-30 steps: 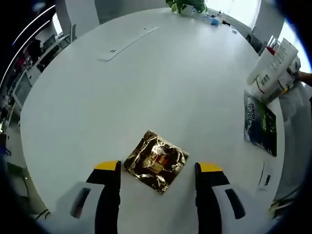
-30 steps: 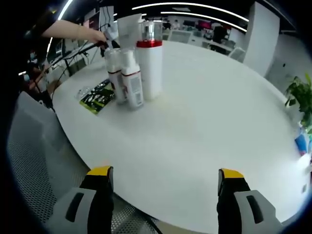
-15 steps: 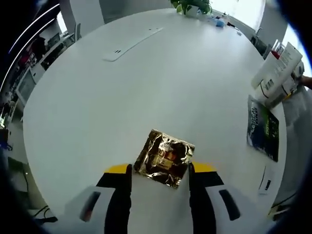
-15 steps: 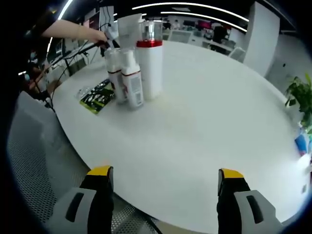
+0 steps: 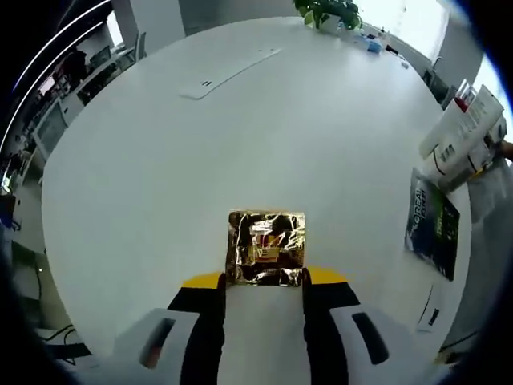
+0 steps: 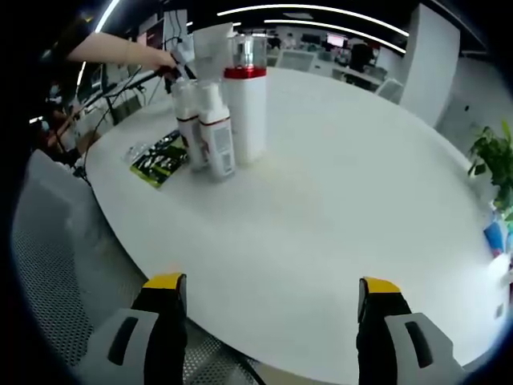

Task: Arrange the skincare products in the storage area until every visible bottle or jar stands upright without overlapping.

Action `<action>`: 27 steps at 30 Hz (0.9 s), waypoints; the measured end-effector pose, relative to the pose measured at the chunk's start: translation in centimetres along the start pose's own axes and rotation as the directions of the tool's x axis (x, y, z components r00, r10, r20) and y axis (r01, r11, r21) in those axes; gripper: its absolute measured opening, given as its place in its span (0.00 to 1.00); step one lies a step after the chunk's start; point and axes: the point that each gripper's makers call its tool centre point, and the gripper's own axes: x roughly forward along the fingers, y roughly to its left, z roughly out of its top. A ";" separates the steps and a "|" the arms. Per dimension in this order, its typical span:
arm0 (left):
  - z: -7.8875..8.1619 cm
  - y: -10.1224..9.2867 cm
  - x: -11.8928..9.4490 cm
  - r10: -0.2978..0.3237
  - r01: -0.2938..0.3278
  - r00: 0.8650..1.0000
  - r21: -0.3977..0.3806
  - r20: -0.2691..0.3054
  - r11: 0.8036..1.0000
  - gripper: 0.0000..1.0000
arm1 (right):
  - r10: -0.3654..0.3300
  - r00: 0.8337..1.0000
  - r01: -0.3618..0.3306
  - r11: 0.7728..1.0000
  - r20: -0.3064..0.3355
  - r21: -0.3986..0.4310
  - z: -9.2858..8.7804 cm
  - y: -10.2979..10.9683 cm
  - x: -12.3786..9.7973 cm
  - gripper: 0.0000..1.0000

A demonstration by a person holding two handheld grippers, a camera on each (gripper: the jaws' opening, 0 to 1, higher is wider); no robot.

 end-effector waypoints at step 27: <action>-0.8 -2.8 -3.9 0.109 -0.093 0.993 -0.261 0.048 0.961 0.35 | 0.010 1.000 -0.010 1.000 0.016 -0.025 -0.1 -0.1 0.5 0.92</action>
